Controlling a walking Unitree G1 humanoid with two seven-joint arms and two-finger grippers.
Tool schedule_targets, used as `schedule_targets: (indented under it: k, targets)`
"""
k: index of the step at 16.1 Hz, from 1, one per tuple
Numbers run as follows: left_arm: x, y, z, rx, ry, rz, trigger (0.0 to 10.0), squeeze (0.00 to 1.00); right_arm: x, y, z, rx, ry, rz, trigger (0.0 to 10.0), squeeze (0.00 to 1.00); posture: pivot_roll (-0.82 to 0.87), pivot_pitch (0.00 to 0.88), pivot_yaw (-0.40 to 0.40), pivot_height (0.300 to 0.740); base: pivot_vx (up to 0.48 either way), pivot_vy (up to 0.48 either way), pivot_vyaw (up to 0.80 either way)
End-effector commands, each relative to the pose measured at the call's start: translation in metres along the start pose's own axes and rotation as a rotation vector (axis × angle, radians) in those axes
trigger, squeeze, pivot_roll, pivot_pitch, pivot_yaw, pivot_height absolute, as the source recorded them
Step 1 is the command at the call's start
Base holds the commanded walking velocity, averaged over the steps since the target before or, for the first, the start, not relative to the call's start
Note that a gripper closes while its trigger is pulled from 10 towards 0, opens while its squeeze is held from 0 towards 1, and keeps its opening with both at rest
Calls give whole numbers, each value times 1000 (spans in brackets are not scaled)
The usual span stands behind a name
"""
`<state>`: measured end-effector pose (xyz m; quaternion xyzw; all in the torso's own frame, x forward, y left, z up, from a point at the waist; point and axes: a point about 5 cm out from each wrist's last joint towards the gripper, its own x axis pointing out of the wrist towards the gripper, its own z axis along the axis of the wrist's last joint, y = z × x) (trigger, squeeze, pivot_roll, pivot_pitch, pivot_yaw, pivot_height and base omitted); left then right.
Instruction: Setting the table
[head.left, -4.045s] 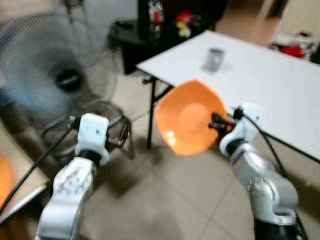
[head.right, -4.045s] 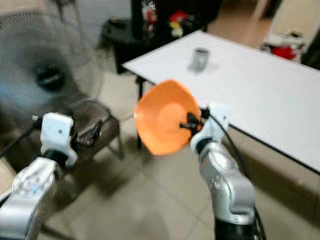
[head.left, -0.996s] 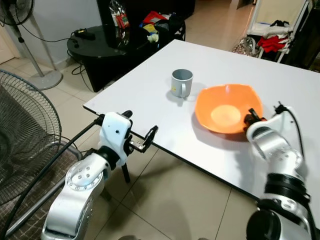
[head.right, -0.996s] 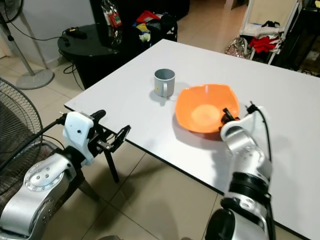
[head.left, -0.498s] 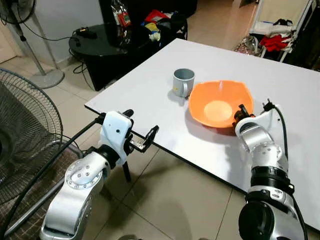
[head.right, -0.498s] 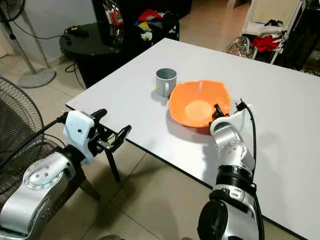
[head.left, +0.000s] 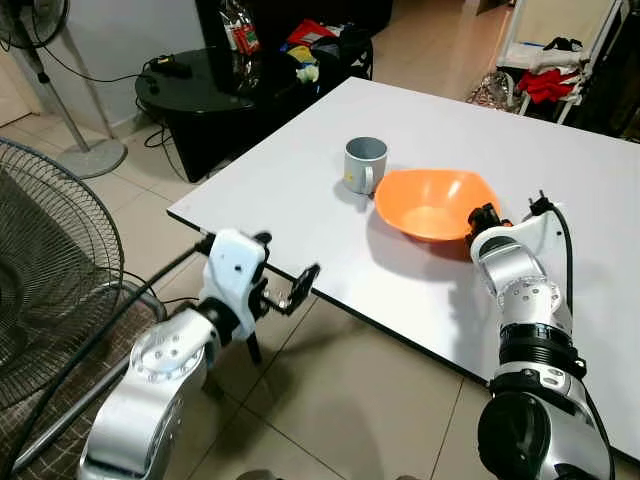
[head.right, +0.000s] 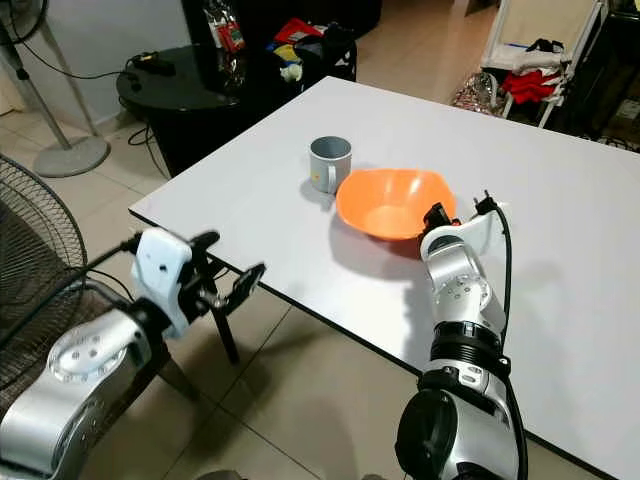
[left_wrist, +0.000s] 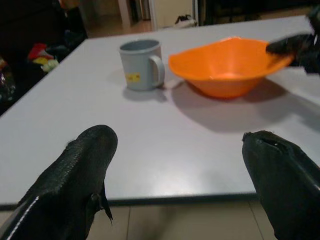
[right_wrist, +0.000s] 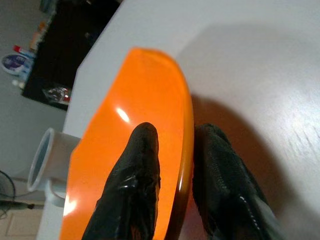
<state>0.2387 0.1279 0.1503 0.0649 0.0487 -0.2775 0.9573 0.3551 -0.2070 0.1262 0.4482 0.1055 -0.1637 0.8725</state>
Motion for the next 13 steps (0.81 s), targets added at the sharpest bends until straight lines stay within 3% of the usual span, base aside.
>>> schedule_targets:
  k: [1, 7, 11, 12, 13]
  targets:
    - [-1, 0, 3, 13, -4, -11, 10000, 0, -6, 6, 6, 23, -18, 31, 10000, 1000, 83, 0, 56, 740, 0, 0, 0]
    - [-3, -2, -3, -10, 12, -16, 10000, 0, -34, 9, 17, 27, -43, 75, 10000, 1000, 62, 0, 69, 740, 0, 0, 0]
    - [0, 3, -3, -4, 12, -9, 10000, 0, -60, 7, 23, -64, -40, 100, 10000, 1000, 59, 0, 67, 740, 0, 0, 0]
    - [0, 4, -2, -6, 5, 0, 10000, 0, -74, 11, 27, -307, -59, 168, 10000, 1000, 58, 0, 61, 740, 0, 0, 0]
    - [-1, 3, -2, -10, 3, 7, 10000, 0, -80, 15, 24, -461, -60, 221, 10000, 1000, 54, 0, 58, 740, 0, 0, 0]
